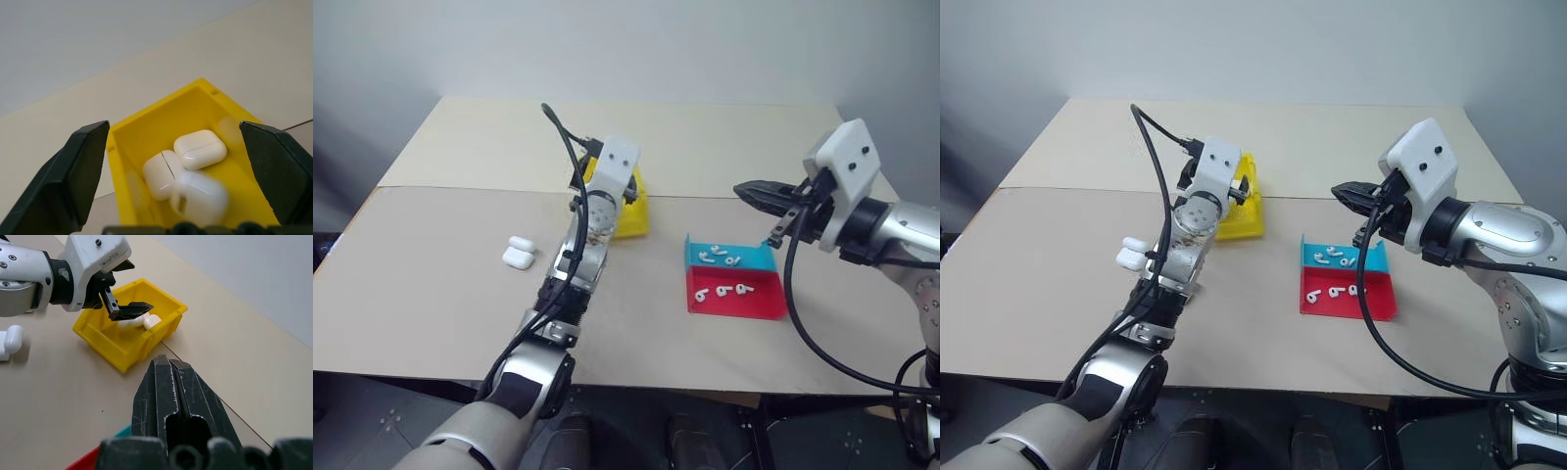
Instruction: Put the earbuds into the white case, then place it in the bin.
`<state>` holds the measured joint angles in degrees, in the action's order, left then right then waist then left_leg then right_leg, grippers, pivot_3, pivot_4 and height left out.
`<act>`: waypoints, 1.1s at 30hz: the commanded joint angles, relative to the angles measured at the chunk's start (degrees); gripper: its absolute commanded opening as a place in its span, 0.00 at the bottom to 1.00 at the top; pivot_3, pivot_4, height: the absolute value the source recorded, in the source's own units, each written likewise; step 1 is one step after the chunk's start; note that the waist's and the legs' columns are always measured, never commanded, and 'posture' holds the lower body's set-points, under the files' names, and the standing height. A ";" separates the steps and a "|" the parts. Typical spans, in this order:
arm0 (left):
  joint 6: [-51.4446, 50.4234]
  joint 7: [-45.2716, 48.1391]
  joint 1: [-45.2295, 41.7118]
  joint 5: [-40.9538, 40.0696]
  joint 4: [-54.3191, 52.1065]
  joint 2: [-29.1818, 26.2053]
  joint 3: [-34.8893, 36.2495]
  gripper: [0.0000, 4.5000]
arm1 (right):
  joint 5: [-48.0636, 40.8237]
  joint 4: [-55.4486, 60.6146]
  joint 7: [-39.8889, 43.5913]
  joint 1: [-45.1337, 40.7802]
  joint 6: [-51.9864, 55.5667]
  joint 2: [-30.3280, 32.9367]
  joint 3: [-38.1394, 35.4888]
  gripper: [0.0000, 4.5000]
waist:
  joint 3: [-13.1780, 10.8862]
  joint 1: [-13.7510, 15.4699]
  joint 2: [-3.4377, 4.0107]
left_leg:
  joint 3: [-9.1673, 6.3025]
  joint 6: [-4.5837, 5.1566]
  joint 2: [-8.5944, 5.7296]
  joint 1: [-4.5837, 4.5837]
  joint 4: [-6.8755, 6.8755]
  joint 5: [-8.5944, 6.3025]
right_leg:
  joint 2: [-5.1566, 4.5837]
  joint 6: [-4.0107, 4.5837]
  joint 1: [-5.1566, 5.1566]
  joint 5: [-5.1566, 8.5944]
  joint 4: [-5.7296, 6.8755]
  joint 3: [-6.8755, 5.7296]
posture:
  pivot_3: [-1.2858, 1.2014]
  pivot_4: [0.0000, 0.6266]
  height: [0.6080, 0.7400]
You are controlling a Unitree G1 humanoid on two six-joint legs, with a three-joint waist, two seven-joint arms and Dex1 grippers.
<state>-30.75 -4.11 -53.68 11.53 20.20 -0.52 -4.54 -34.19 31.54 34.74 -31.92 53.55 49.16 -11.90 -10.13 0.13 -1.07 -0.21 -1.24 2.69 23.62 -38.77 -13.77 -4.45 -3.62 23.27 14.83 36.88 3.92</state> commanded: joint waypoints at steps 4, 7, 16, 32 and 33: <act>13.05 1.63 2.66 -11.34 -8.83 3.24 8.19 0.99 | 2.54 0.78 2.72 2.06 -6.31 2.42 -1.87 0.00 | 0.00 0.19 0.00 | 0.00 0.00 0.00 0.01 0.00 0.00 | -0.01 0.00 0.00 0.00 0.00 0.00 | 0.52 0.24 1.00; 13.26 8.53 6.95 -13.05 -14.89 0.41 6.20 0.99 | 3.95 2.51 7.69 8.33 -13.23 4.51 -4.65 0.00 | 0.00 0.48 0.00 | 0.01 0.00 0.01 0.04 0.04 0.00 | -0.02 0.00 -0.01 0.00 -0.09 -0.01 | 0.52 0.24 1.00; 6.04 31.43 26.35 -29.46 -40.38 -16.57 10.28 0.99 | 6.04 -0.08 25.10 27.23 -28.51 9.53 -17.21 0.00 | 0.01 -0.28 0.01 | 0.05 -0.02 0.05 -0.27 0.03 0.01 | 0.02 0.00 -0.20 0.00 0.01 0.04 | 0.52 0.24 1.00; -2.78 43.24 45.65 -45.44 -56.05 -39.70 27.38 0.99 | 13.04 -18.26 33.32 32.80 -42.22 12.91 -20.73 0.00 | 0.00 -1.00 -0.10 | 0.12 -0.03 0.08 -0.98 0.06 -0.02 | 0.00 0.00 -0.97 0.03 -0.12 0.03 | 0.52 0.24 1.00; -2.88 42.93 45.77 -45.93 -56.22 -39.84 27.53 0.99 | 13.17 -19.14 33.20 31.92 -42.56 13.15 -20.03 0.00 | -0.01 -1.00 -0.11 | 0.14 -0.03 0.09 -0.99 0.06 -0.02 | -0.01 0.00 -0.97 0.03 -0.12 0.04 | 0.52 0.24 1.00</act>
<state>-33.64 38.85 -7.85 -32.77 -33.72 -39.63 21.49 -21.31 12.88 67.89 1.44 12.83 61.31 -31.78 -10.13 -0.87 -1.18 -0.08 -1.27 2.78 22.62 -38.72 -13.79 -4.46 -3.62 22.30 14.86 36.76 3.96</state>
